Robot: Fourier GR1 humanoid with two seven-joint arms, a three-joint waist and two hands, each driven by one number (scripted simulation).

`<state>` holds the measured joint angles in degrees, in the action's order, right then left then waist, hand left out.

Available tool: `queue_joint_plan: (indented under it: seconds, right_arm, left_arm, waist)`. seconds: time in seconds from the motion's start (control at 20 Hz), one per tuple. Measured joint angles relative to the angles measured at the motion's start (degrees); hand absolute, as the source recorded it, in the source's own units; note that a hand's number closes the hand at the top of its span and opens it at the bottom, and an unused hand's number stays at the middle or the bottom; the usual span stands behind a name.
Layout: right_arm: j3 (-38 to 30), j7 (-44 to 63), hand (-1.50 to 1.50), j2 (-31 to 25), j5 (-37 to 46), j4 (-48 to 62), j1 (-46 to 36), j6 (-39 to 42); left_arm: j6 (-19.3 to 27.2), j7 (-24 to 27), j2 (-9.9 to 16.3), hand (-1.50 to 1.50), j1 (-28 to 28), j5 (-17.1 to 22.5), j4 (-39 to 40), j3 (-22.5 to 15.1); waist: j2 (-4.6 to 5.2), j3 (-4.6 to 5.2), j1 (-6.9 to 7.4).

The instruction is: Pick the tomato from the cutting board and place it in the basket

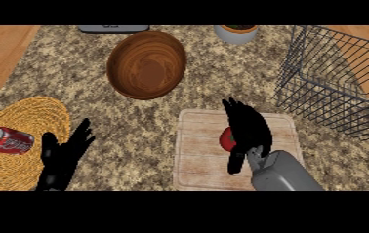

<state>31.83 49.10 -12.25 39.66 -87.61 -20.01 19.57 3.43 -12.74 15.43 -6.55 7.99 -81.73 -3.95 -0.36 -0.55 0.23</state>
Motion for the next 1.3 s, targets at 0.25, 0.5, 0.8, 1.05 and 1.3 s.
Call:
queue_joint_plan:
  seconds: [0.25,0.5,0.8,1.05,1.3]
  right_arm:
    - [-1.2,-4.3,-1.5,0.0,2.3,2.2,1.9,-1.3]
    - [-1.5,-6.0,-1.5,2.3,5.3,4.9,2.3,-2.8]
    - [-1.8,-10.3,1.5,1.6,8.3,6.4,1.6,-2.5]
    - [-0.5,-13.0,1.5,0.8,12.6,6.7,2.1,-3.8]
    - [-1.1,-9.5,1.5,5.5,16.2,11.1,0.0,-5.5]
  left_arm:
    - [-0.6,-0.5,-0.4,0.0,0.1,-0.6,0.0,0.7]
    - [-0.3,-1.3,-1.3,0.0,-0.1,-1.5,-0.8,1.2]
    - [-1.1,-0.2,-1.8,0.0,-0.4,-2.3,-0.6,1.6]
    - [-1.5,-0.1,-2.2,0.0,-0.7,-2.4,-1.1,2.2]
    - [-2.5,-1.5,-1.9,0.0,-0.4,-2.3,-1.3,2.7]
  waist:
    - [0.03,0.02,-0.05]
    - [0.02,0.02,-0.03]
    - [0.01,0.04,-0.06]
    - [-0.12,0.11,-0.05]
    - [-0.1,0.27,0.02]
